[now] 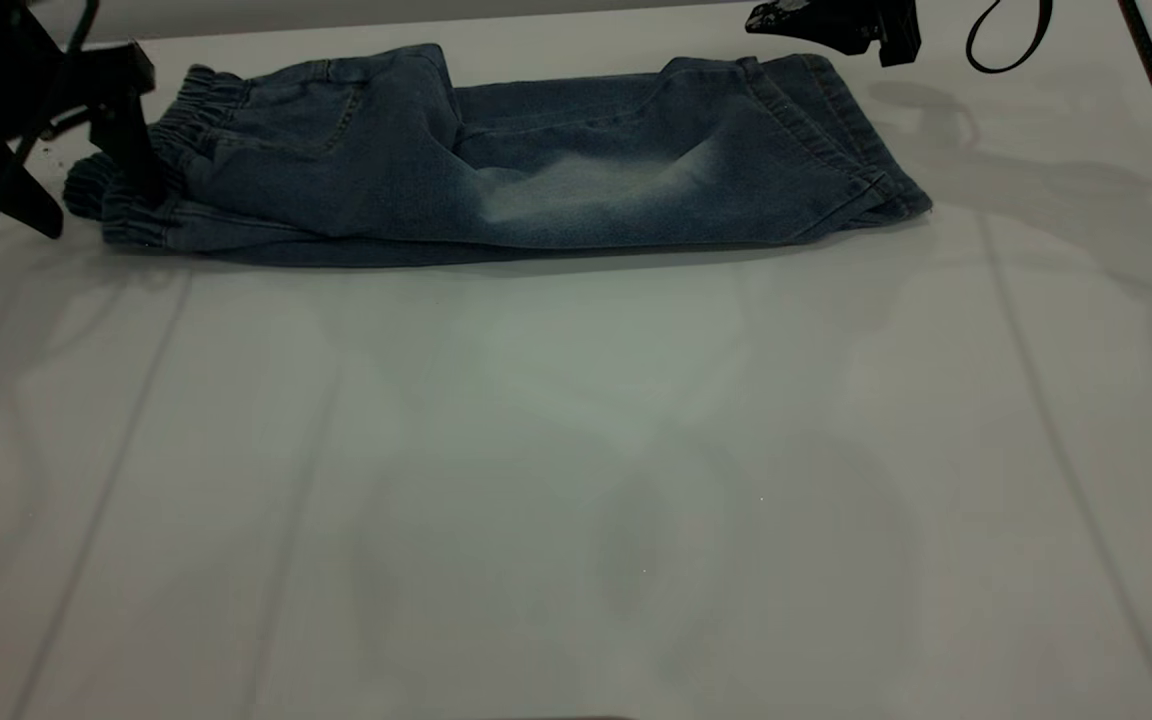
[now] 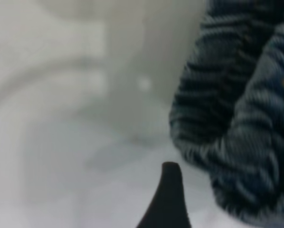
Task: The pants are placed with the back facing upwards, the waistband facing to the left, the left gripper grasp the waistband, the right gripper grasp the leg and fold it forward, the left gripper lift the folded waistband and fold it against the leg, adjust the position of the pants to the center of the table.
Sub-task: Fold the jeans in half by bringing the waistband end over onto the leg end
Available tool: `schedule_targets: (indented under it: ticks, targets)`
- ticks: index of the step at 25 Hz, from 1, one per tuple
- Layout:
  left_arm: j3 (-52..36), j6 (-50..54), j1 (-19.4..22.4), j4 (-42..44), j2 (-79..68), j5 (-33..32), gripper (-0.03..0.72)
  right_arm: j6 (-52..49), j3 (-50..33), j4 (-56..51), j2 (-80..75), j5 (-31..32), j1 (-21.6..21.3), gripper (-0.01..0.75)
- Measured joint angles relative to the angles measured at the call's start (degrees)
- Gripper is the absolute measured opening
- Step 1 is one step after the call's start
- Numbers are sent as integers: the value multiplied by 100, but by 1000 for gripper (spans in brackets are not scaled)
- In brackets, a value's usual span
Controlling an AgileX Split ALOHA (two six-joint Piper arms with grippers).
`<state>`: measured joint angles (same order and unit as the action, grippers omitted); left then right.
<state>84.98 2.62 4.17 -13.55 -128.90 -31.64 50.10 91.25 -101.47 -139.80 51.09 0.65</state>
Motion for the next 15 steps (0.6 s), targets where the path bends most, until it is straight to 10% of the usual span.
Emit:
schedule_targets:
  ticks: [7, 15]
  targets:
    - [0, 12, -27, -253, -260, 271, 535, 0, 0, 233, 0, 74, 38, 496]
    - [6, 59, -199, -272, -219, 583, 92, -719, 342, 1456, 0, -436, 800, 475]
